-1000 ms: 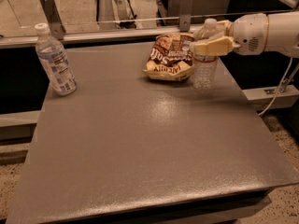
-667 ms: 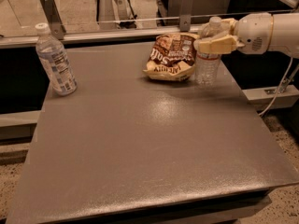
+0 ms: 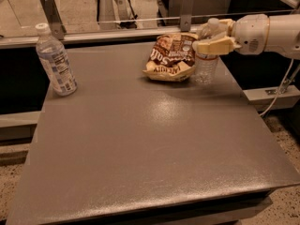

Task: Move water bottle near brown chip bag

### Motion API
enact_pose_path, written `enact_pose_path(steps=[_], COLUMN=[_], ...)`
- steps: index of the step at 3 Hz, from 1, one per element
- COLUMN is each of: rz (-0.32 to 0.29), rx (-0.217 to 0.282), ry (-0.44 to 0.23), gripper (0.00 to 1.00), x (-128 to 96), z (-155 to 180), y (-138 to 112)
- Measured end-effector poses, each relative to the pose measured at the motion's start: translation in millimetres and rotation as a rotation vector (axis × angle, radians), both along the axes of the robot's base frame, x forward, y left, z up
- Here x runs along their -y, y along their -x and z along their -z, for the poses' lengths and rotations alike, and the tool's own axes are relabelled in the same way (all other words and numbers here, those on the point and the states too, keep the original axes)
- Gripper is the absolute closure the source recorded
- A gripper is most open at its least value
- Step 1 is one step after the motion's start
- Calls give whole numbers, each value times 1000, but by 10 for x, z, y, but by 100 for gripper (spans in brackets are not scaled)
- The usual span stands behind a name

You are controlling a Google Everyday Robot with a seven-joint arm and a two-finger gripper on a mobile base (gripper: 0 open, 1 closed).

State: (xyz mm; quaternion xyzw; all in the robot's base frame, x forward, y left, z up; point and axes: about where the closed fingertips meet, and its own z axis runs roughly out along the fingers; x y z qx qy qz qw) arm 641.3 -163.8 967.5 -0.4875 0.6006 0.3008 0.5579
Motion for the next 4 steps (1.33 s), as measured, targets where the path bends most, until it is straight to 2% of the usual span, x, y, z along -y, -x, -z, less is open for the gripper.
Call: enact_pose_path(steps=[3, 4], rz=[-42, -49], rx=[-9, -39], ry=[28, 39], gripper=[21, 0], x=[-93, -85], z=[157, 312], y=[-18, 90])
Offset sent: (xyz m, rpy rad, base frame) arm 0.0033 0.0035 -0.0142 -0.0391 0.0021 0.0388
